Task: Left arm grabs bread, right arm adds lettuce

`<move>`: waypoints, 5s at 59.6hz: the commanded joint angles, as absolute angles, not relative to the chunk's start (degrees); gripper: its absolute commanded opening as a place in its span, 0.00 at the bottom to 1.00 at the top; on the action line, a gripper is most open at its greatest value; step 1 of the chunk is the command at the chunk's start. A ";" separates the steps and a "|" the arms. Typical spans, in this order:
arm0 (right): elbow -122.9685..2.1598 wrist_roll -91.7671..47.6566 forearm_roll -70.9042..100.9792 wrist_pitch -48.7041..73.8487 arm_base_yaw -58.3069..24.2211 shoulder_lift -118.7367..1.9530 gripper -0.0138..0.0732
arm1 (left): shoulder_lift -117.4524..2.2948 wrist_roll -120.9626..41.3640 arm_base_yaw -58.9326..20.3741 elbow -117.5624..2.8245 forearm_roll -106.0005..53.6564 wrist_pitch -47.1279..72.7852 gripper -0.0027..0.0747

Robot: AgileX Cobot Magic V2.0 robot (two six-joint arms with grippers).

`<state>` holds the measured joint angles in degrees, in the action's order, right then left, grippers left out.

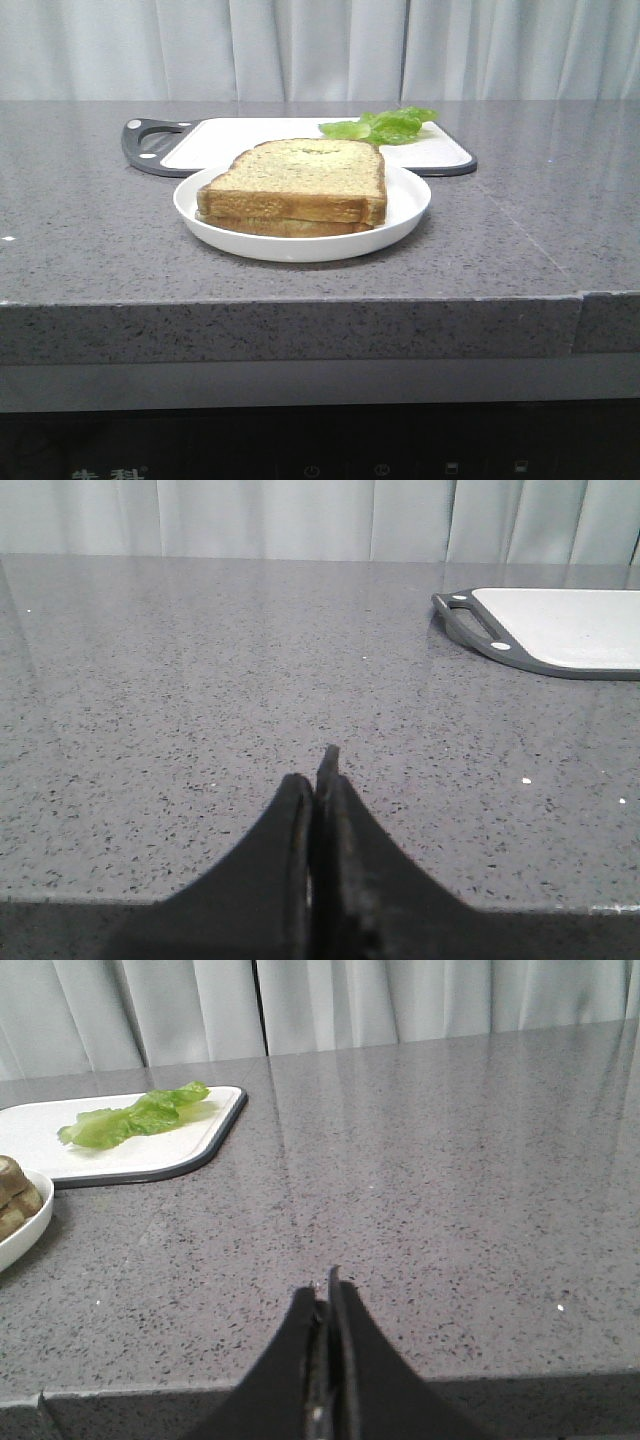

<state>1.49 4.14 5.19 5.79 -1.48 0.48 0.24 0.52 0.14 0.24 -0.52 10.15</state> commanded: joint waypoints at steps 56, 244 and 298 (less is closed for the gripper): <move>1.38 3.73 4.43 1.51 -1.20 1.77 0.09 | 1.23 1.04 0.00 0.57 -0.87 5.07 0.01; -29.16 3.73 1.68 17.67 -1.20 -20.35 0.74 | -94.37 -0.32 -35.57 -75.51 -14.08 35.61 0.70; -29.16 3.73 1.68 17.67 -1.20 -20.35 0.74 | -93.59 -0.32 -33.90 -75.51 -13.68 35.86 0.01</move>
